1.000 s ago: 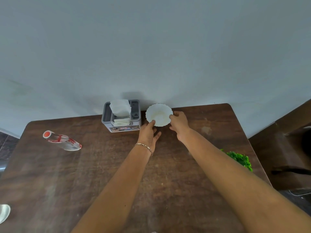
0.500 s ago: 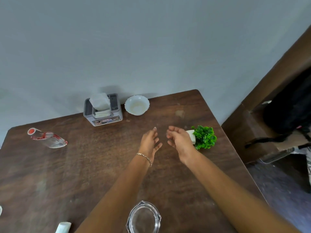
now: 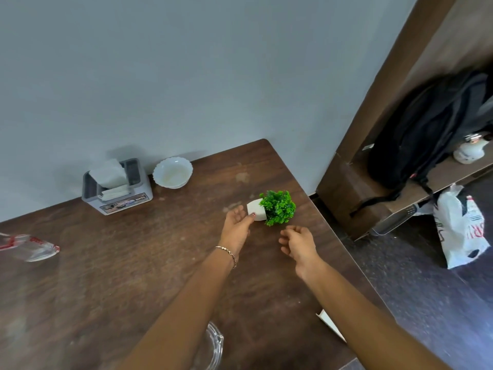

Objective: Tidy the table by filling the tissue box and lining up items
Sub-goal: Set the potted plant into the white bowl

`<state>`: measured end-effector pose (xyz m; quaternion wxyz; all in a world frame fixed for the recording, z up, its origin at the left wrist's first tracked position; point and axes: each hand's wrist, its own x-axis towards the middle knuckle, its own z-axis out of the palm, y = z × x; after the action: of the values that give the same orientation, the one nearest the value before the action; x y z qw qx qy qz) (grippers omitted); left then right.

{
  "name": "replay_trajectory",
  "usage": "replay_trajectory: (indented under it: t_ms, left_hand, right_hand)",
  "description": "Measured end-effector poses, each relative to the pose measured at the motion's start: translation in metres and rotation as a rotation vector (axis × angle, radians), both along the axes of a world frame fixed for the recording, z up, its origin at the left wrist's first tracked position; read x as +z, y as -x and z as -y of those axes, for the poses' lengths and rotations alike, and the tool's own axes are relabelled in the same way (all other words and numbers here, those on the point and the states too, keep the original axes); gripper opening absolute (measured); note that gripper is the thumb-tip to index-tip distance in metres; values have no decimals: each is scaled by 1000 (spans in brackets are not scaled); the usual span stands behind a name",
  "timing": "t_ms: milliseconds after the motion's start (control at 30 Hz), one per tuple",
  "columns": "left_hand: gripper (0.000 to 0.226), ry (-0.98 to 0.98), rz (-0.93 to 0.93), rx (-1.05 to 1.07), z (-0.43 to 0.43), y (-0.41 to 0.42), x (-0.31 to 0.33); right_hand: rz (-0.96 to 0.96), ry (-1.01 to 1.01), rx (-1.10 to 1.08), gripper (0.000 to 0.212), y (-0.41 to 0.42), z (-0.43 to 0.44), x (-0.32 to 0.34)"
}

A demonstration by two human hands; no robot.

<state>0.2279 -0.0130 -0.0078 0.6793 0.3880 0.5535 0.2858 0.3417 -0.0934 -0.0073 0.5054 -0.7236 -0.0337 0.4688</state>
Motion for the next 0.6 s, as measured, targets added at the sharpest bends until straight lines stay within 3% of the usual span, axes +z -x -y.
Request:
replay_trajectory:
  t_ms: [67,133,233,367,600]
  left_hand:
    - [60,-100,-106,-83,-4,-6,-2]
    - [77,-217,-287,-220,-9,-10,-6]
    - [83,-352,-459,-346,-17,-17,-5]
    - [88,-428,-555,-377,-24,-31,-4]
    - [110,-389,-554,-467,-22,-44,-3]
  right_hand:
    - [12,1,-47,11,-6,-2,1]
    - [17,-14,-54,30,-11,-6,4]
    - [17,-24,-14,44,-17,-15,5]
    - [-34,-26,43,36,-24,-29,2]
    - [-14,17,88,34,-30,-46,-4]
